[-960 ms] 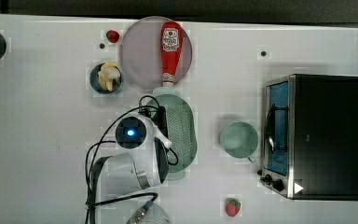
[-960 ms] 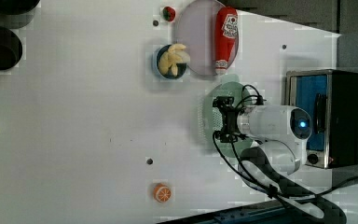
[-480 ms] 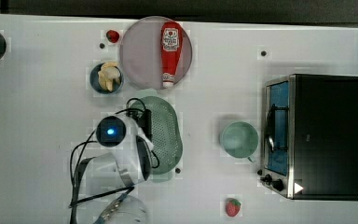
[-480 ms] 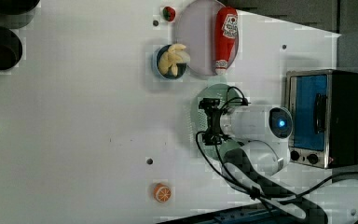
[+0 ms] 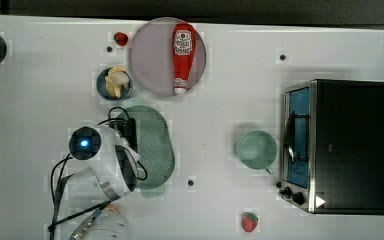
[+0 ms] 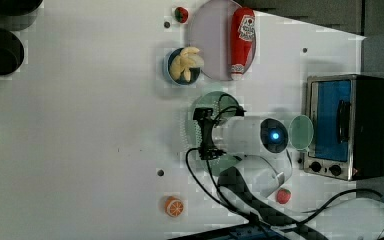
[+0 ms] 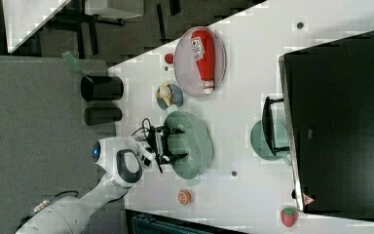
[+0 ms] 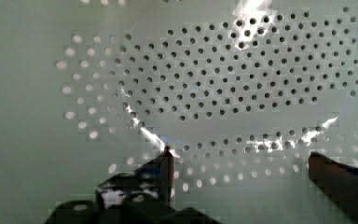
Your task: Drag strainer right to left.
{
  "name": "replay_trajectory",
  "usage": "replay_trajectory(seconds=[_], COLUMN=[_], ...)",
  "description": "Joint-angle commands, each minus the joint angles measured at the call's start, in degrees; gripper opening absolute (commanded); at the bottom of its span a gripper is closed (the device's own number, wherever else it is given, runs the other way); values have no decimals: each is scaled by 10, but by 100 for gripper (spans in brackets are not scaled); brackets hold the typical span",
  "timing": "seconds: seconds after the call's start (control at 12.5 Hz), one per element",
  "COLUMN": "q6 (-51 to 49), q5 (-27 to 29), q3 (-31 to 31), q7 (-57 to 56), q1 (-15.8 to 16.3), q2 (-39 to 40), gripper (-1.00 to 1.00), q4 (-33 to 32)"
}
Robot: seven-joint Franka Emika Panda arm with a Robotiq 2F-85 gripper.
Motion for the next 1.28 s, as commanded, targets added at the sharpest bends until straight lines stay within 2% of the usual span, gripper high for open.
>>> replay_trajectory(seconds=[0.08,0.72,1.28], q6=[-45,-71,-78], q5=[-3,71,86], q3=[-2,17,20], q7=[31,75,106], q1=[15,59,99], q2=[3,49,82], gripper=[100,100,100], q4=[42,128,184])
